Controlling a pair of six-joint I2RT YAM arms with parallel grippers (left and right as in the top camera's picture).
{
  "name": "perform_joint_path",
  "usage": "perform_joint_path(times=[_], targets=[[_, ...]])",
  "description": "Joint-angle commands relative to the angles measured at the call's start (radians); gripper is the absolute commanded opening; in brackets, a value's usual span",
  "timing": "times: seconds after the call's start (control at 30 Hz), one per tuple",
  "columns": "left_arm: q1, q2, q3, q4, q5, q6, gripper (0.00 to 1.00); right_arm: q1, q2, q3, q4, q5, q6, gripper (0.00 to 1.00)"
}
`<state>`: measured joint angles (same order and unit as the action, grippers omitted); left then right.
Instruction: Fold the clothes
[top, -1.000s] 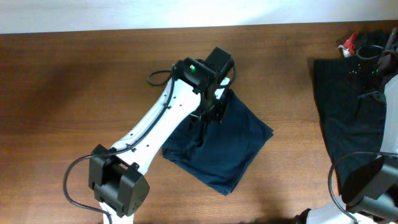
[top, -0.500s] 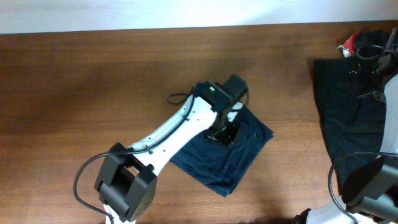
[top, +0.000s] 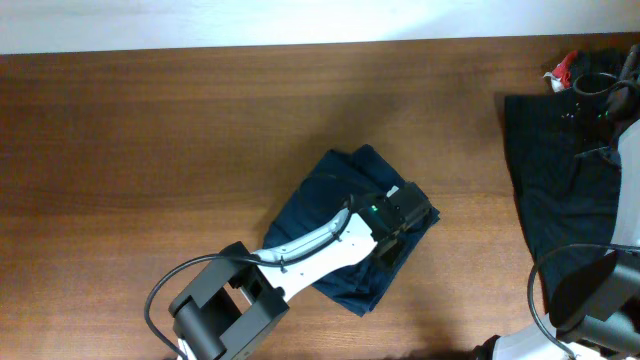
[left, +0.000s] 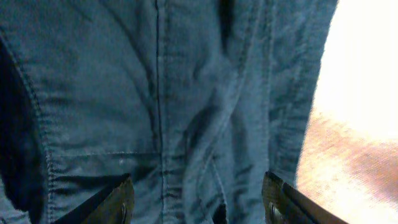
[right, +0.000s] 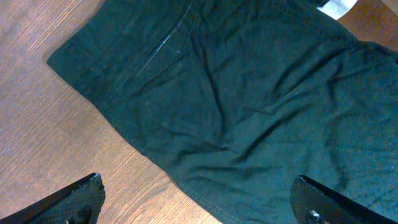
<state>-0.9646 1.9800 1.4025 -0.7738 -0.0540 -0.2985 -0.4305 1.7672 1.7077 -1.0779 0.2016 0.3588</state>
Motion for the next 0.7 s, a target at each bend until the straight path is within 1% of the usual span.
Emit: perform_joint_path(times=[0.0, 0.07, 0.27, 0.37, 0.43, 0.5, 0.57, 0.6, 0.63, 0.67], targets=[[-0.008, -0.008, -0.024, 0.015, -0.069, 0.011, 0.66, -0.002, -0.009, 0.011, 0.0, 0.016, -0.003, 0.99], [-0.008, 0.003, -0.028, 0.015, -0.121, 0.011, 0.66, -0.002, -0.009, 0.011, 0.0, 0.016, -0.003, 0.99], [-0.02, 0.058, -0.028, 0.026, -0.119, 0.011, 0.65, -0.002, -0.009, 0.011, 0.0, 0.016, -0.003, 0.99], [-0.061, 0.058, -0.028, 0.029, -0.124, 0.011, 0.63, -0.002, -0.009, 0.011, 0.0, 0.016, -0.003, 0.99], [-0.067, 0.058, -0.028, 0.029, -0.131, 0.011, 0.51, -0.002, -0.009, 0.011, 0.0, 0.016, -0.003, 0.99], [-0.067, 0.058, -0.028, 0.029, -0.148, 0.011, 0.48, -0.002, -0.009, 0.011, 0.0, 0.016, -0.003, 0.99], [-0.064, 0.058, -0.028, 0.029, -0.18, 0.011, 0.4, -0.002, -0.009, 0.011, 0.0, 0.016, -0.003, 0.99], [-0.058, 0.058, -0.028, 0.029, -0.182, 0.011, 0.29, -0.002, -0.009, 0.011, 0.0, 0.016, -0.003, 0.99], [-0.057, 0.058, -0.028, 0.029, -0.182, 0.011, 0.1, -0.002, -0.009, 0.011, 0.0, 0.016, -0.003, 0.99], [-0.058, 0.058, -0.028, 0.029, -0.182, 0.011, 0.0, -0.002, -0.009, 0.011, 0.0, 0.016, -0.003, 0.99]])
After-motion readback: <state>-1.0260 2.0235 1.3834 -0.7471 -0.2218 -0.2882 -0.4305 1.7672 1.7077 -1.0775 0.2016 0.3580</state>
